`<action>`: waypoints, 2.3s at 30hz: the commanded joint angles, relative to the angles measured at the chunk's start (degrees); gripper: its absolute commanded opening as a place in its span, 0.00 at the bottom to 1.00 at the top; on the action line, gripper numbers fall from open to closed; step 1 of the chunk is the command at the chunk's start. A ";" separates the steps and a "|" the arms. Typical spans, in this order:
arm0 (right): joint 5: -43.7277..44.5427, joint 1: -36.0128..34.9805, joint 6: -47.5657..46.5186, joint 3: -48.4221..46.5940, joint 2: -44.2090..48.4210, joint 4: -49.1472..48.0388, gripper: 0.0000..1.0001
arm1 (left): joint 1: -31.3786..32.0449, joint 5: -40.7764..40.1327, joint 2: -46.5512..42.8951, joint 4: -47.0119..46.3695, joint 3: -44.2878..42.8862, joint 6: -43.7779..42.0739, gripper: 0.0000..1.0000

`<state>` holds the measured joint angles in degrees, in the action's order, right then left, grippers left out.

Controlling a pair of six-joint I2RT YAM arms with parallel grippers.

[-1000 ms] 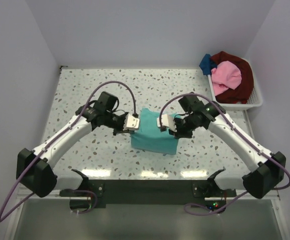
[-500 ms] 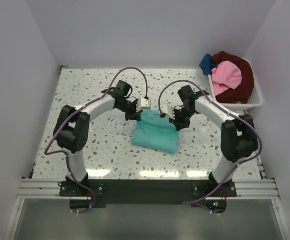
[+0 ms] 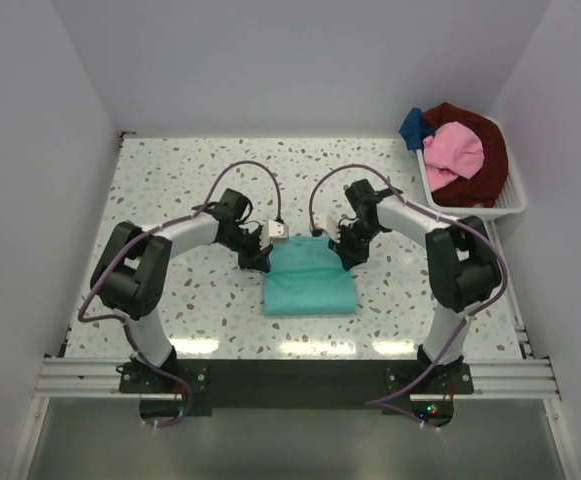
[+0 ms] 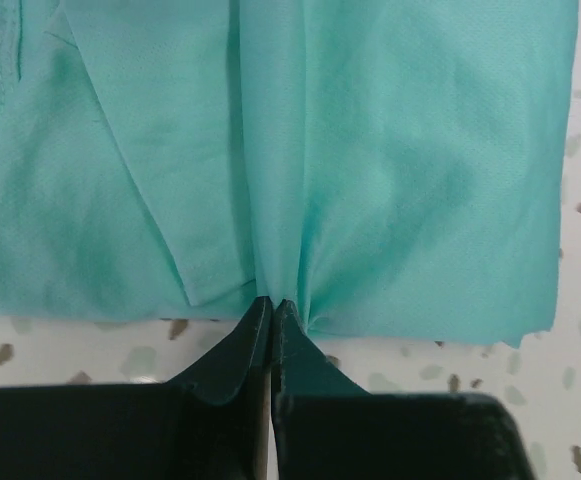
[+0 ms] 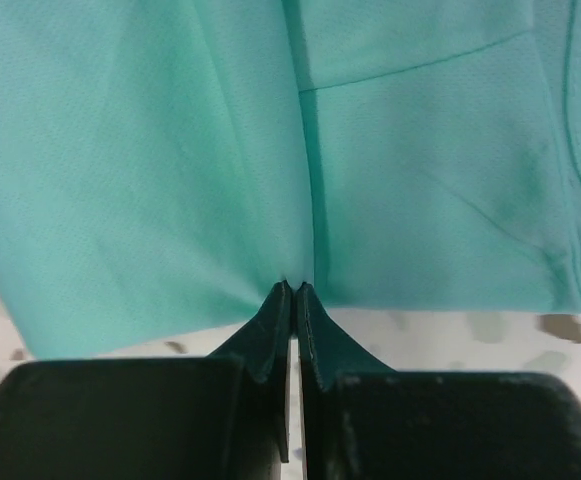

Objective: Fold and stack the t-shirts
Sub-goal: Fold the tshirt

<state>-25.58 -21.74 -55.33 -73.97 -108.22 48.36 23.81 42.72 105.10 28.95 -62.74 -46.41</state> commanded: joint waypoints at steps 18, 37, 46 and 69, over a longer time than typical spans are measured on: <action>-18.27 -1.03 34.21 -17.59 -5.31 7.28 0.37 | 6.15 3.25 -13.09 1.99 -3.16 -3.95 0.46; -18.27 -3.31 36.17 -21.75 -22.38 2.71 0.32 | 14.68 -0.88 2.30 -3.11 -4.76 -0.96 0.43; -18.45 -5.24 34.94 -15.16 -18.78 1.91 0.32 | 17.05 -1.15 -6.04 -3.54 -1.42 1.58 0.13; -18.54 -5.68 31.07 -13.74 -18.34 3.76 0.32 | 15.56 -10.11 -5.78 -7.06 -6.08 -2.01 0.00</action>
<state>-48.64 -27.00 -21.08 -88.64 -127.09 52.01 39.75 34.13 98.80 25.76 -66.78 -45.91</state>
